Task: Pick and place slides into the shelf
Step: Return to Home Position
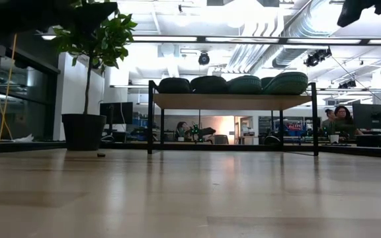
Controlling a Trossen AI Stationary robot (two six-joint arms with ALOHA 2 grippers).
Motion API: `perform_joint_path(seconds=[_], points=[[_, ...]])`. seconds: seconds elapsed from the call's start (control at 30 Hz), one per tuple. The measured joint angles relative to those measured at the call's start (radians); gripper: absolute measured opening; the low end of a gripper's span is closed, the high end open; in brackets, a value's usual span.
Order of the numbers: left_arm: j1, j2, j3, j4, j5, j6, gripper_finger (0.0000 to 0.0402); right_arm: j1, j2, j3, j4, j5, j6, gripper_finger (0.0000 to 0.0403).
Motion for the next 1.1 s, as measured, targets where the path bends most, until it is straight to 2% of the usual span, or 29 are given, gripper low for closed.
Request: perform_joint_path(seconds=[0.23, 0.4, 0.77, 1.1], points=[[0.000, 0.000, -0.050, 0.059, 0.005, -0.002, 0.0287, 0.000, 0.000, 0.000, -0.033, -0.022, 0.002, 0.0202], [0.000, 0.000, -0.068, 0.073, -0.029, 0.000, 0.0287, 0.000, 0.000, 0.000, -0.055, -0.022, 0.001, 0.0202], [0.000, -0.001, -0.155, 0.225, -0.052, -0.023, 0.0287, 0.000, 0.000, 0.001, -0.075, -0.022, -0.001, 0.0202], [0.000, -0.001, -0.162, 0.223, -0.055, -0.027, 0.0287, 0.000, 0.000, 0.001, -0.100, -0.017, -0.003, 0.0202]])
